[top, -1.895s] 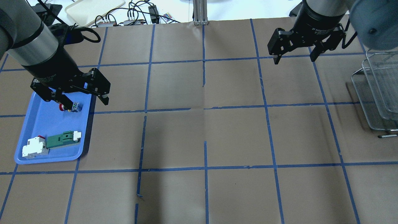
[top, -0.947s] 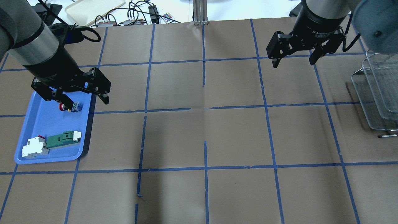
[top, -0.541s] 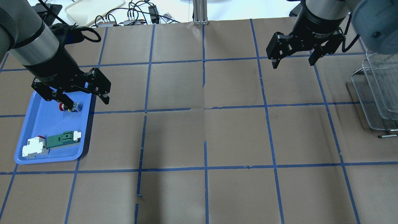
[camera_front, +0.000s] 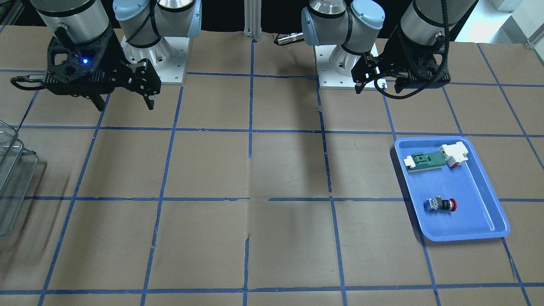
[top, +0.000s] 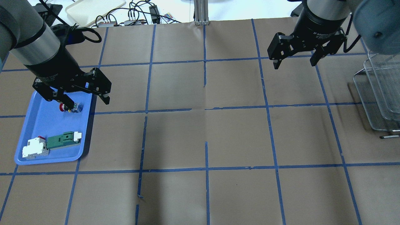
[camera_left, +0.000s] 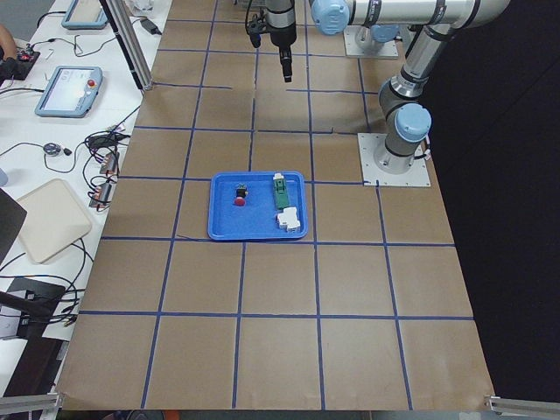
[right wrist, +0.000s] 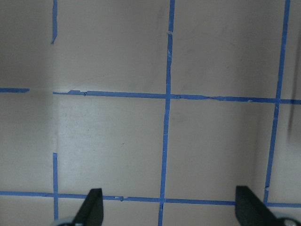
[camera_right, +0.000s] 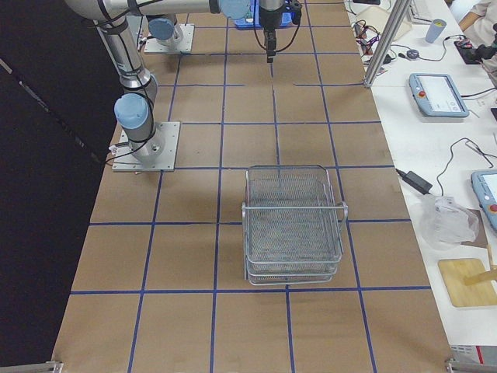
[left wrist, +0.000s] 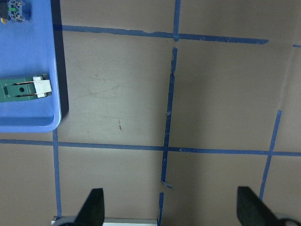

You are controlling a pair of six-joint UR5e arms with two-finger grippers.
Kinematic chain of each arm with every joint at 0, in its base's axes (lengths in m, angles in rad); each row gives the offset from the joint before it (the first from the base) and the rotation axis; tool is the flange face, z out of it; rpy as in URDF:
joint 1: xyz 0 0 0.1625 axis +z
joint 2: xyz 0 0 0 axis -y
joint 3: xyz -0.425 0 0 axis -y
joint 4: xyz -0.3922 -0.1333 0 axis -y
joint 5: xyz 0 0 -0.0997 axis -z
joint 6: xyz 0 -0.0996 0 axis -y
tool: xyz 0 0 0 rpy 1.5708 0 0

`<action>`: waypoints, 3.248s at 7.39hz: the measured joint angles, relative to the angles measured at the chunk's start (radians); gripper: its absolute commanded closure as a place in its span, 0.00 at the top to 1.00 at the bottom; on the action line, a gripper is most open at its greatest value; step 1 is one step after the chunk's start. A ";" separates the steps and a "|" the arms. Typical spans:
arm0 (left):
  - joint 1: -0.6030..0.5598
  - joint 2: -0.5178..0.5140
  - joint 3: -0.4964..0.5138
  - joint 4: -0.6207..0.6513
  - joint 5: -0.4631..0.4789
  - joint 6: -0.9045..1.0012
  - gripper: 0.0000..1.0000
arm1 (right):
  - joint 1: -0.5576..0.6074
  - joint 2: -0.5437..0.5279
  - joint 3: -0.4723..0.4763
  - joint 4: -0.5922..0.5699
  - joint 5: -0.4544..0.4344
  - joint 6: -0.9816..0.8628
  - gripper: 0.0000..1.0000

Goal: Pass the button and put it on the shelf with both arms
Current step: 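Move the left gripper over the blue tray toward the red button, then lower the left gripper and grasp the red button block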

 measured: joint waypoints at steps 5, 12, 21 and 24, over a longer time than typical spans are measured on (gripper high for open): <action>0.347 -0.078 0.001 0.222 -0.003 -0.022 1.00 | 0.000 0.002 0.001 -0.001 -0.001 -0.002 1.00; 0.538 -0.422 0.027 0.490 -0.054 -0.538 1.00 | 0.000 0.002 0.002 -0.002 -0.001 -0.002 1.00; 0.551 -0.654 0.038 0.534 -0.278 -0.811 1.00 | 0.000 0.001 0.006 -0.003 0.000 -0.001 1.00; 0.587 -0.661 0.028 0.523 -0.280 -0.818 1.00 | 0.000 0.002 0.006 -0.003 0.000 -0.001 1.00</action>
